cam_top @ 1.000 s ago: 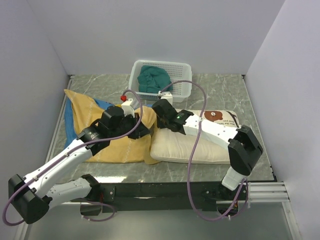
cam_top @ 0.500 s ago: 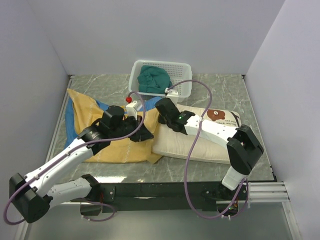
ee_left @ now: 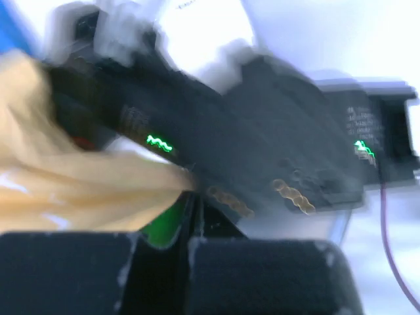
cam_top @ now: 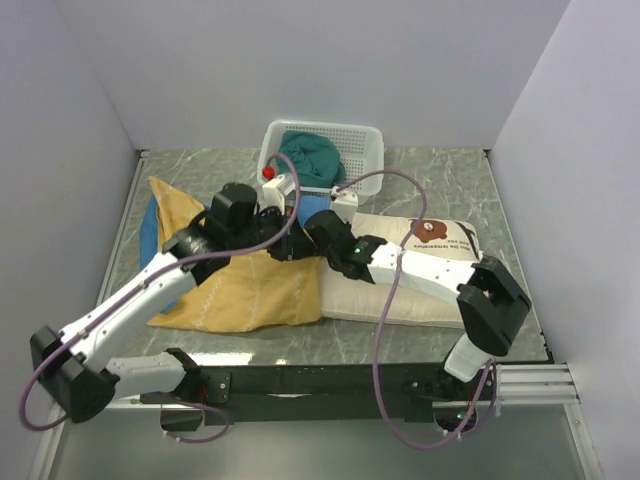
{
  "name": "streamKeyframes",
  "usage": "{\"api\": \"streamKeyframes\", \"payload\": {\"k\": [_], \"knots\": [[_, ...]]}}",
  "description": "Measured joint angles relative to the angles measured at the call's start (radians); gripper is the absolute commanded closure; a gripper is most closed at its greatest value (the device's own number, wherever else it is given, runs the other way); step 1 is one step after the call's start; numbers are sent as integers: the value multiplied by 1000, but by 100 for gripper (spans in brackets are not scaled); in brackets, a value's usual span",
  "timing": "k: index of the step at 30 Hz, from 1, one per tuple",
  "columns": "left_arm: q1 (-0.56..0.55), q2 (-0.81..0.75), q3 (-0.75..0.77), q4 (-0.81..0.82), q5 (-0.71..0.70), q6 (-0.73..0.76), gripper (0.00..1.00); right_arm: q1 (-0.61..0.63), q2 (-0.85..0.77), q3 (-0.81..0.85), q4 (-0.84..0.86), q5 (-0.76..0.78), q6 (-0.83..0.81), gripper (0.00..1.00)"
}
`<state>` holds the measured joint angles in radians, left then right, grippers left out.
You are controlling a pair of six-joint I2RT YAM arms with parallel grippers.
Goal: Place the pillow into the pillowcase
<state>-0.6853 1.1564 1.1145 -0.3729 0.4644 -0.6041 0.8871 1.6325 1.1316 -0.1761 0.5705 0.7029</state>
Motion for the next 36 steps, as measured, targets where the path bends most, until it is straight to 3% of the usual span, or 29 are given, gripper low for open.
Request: {"api": "streamKeyframes", "payload": {"k": [4,7,10,11,16,26,29,34,36], "knots": [[56,134,131,-63,-50,-23,98,67,-102,-127,89,16,64,100],[91,214,175,-28,-77,-45,99,101,-162,-235,185,-1,106,77],[94,245,121,26,-79,-81,99,97,-205,-321,258,-48,146,63],[92,247,82,56,-77,-97,99,91,-222,-345,276,-68,153,50],[77,251,-46,120,-82,-150,94,63,-324,-401,309,-138,181,32],[24,226,-84,225,-133,-175,91,-5,-513,-422,145,-168,166,20],[-16,269,-76,225,-154,-161,99,-28,-601,-454,119,-160,151,20],[-111,373,-53,172,-229,-139,99,-103,-725,-520,66,-171,112,19],[-128,365,-68,153,-257,-133,82,-114,-738,-538,43,-174,91,19]]}}
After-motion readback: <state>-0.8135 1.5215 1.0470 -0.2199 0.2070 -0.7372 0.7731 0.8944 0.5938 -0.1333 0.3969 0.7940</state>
